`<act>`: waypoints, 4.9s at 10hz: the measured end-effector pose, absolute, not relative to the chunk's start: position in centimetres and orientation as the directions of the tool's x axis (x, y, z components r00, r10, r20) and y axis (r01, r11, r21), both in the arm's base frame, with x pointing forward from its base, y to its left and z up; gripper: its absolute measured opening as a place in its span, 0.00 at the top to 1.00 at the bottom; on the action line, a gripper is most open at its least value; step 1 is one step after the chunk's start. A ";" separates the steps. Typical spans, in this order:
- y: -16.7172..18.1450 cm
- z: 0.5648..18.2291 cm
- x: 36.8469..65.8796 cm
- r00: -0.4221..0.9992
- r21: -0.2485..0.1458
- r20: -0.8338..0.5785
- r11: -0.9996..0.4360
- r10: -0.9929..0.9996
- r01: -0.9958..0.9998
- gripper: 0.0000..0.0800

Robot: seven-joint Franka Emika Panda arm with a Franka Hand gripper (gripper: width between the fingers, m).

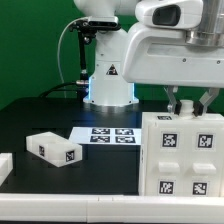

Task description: Assemble cabinet

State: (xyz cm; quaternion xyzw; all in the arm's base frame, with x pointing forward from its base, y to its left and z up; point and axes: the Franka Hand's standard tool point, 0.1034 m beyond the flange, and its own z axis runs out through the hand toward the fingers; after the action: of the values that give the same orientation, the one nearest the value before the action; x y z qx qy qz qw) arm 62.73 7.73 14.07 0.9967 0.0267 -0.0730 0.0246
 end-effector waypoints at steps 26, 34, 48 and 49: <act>-6.1 13.5 54.0 0.943 -0.044 -0.308 -0.992 0.130 0.122 0.00; -7.6 13.0 53.1 0.937 -0.049 -0.327 -0.992 0.123 0.114 0.00; -11.4 8.7 51.7 0.671 -0.019 -0.735 -0.992 0.096 0.121 0.00; -10.9 7.1 51.6 0.703 -0.027 -0.705 -0.994 0.097 0.109 0.00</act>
Offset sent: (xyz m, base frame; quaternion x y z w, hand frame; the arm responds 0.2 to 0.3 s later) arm -0.0237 -0.0242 0.0392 0.0050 -0.0625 -0.0260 0.9977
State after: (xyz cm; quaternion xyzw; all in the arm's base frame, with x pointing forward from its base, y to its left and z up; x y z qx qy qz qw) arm 51.65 -10.87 7.08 0.9226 0.0558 -0.3816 0.0084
